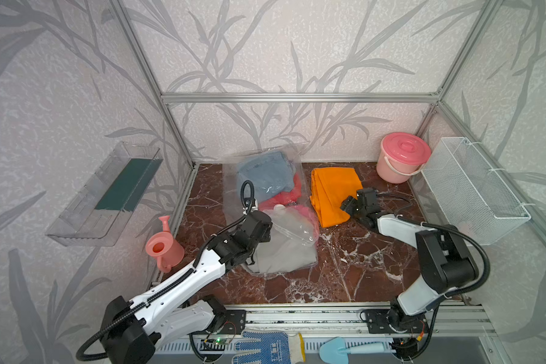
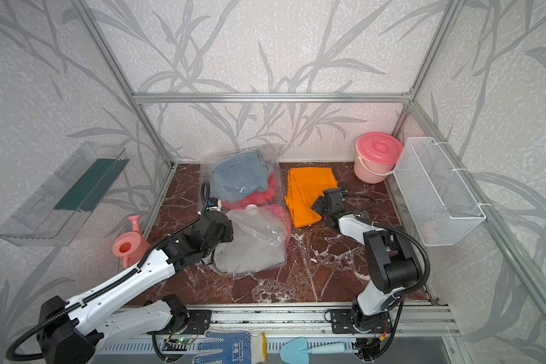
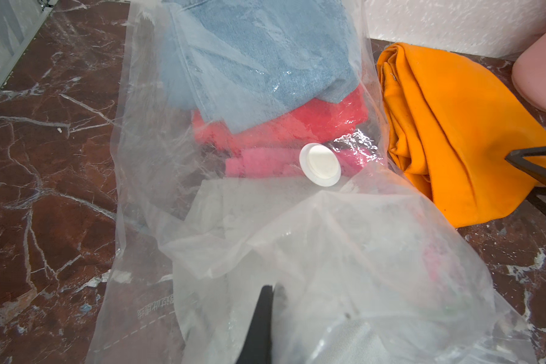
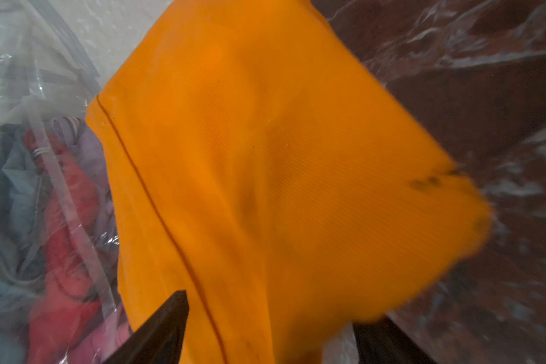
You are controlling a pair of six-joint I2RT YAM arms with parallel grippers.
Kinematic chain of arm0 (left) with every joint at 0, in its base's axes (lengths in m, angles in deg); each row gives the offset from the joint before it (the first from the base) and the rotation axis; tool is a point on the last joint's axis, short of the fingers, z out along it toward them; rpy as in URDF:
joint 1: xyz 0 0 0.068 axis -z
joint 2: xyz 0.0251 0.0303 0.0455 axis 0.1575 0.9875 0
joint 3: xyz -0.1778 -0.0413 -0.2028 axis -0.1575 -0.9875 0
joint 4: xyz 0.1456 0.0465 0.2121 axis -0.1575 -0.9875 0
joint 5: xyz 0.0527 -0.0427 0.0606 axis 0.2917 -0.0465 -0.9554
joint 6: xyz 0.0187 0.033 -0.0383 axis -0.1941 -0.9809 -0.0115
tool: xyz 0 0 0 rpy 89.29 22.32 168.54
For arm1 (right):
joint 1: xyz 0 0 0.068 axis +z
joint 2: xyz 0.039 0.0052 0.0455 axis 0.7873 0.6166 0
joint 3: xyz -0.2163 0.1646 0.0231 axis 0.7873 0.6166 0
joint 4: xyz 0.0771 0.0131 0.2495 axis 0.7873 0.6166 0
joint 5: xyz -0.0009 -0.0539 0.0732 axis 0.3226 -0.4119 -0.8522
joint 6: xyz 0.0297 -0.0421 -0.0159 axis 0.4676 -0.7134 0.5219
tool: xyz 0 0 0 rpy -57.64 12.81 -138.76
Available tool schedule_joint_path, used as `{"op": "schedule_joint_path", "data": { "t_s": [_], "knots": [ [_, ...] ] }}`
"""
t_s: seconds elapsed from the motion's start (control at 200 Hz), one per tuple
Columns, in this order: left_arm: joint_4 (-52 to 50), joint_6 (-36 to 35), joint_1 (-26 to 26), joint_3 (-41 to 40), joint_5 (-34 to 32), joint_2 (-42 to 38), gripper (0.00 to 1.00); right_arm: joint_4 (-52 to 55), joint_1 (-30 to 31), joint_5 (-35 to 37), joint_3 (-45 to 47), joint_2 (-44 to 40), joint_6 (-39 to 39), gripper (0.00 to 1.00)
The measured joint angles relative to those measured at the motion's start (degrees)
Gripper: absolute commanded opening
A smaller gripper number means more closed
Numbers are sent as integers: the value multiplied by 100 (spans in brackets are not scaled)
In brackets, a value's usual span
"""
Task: Take the trousers out of the vacuum bag
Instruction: Place the trousers at the center of the board, then adjust the trousers at the center of the board.
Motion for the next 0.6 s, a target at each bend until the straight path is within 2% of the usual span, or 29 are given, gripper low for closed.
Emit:
{"op": "schedule_joint_path", "data": {
  "t_s": [0.125, 0.255, 0.39, 0.6],
  "knots": [
    [0, -7, -13, 0, 11, -11, 0, 299, 0, 92, 402, -1150, -160, 87],
    [0, -35, -28, 0, 37, -11, 0, 643, 0, 66, 417, -1626, -522, 87],
    [0, -46, -39, 0, 52, -11, 0, 1204, 11, -22, -227, -1311, -1117, 87],
    [4, -44, -48, 0, 87, -11, 0, 1394, 20, -28, -1311, -361, -1849, 87]
  ]
}}
